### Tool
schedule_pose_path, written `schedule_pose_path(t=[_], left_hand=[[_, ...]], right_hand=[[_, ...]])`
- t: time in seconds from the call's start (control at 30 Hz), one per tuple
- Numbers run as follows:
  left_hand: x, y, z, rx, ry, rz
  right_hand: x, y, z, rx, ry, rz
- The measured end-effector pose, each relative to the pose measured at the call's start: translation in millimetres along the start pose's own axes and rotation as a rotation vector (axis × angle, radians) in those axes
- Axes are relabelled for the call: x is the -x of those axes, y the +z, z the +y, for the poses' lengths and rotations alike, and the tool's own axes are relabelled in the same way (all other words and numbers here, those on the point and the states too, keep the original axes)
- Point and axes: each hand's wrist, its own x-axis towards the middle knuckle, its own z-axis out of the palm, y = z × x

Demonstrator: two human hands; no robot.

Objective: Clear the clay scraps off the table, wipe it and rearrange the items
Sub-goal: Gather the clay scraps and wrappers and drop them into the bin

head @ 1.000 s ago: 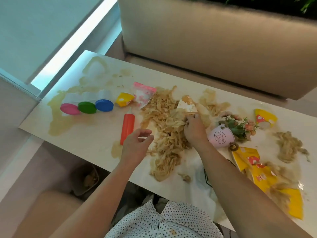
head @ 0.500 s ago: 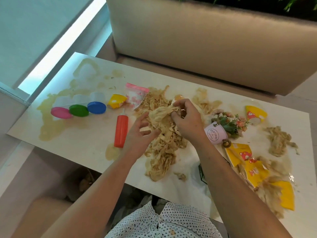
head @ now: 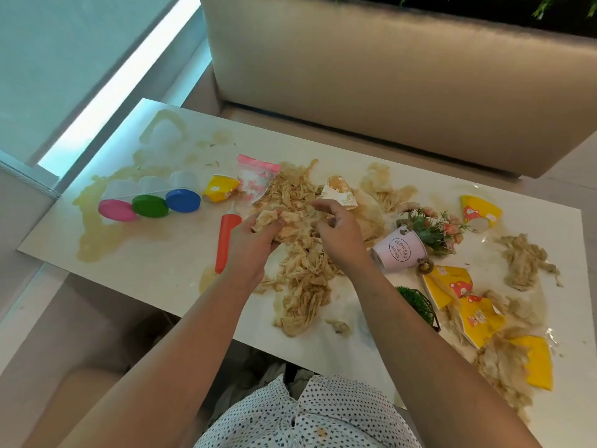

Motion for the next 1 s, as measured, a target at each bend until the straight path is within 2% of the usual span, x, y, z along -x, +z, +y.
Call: schedule_pose_path(t=[0.1,0.23,0.3,0.37,0.5,0.63,0.77,0.83,0.9,1.0], left_hand=[[-1.0,-7.7,-0.1,-0.008,0.031,0.038],[-0.1,-12.6,2.1,-0.046,0.066,0.042],[0.6,-14.4,3.0,-0.058,0.079,0.035],[1.3,-16.1,4.0,-0.077,0.091,0.024],[2.8,-21.5,5.0,-0.121,0.099,0.006],[0.4,-27.1,6.3,-0.117,0.098,0.033],[0.7,-29.4,5.9,-0.104,0.1,0.037],[1.1,-29.4,7.0,-0.105,0.1,0.041],[3.1,-28.4,7.9,-0.103,0.095,0.039],[5.6,-27.3,8.9,-0.084,0.087,0.036]], right_hand=[[-12.2,3.0,28.8,0.402,0.011,-0.055],[-9.8,21.4,63.6,0.906,0.113,-0.355],[-3.4,29.3,72.3,1.058,0.074,-0.4],[-0.8,31.7,76.4,1.113,0.051,-0.389],[-3.3,30.7,65.2,1.088,0.013,-0.275],[-15.2,24.6,27.4,0.977,-0.116,-0.116],[-21.6,8.2,0.4,0.728,-0.254,0.037],[-23.1,3.2,-3.9,0.688,-0.267,0.014],[-21.5,-1.1,-5.5,0.697,-0.203,-0.039],[-12.9,-10.6,-14.9,0.534,-0.263,0.081]])
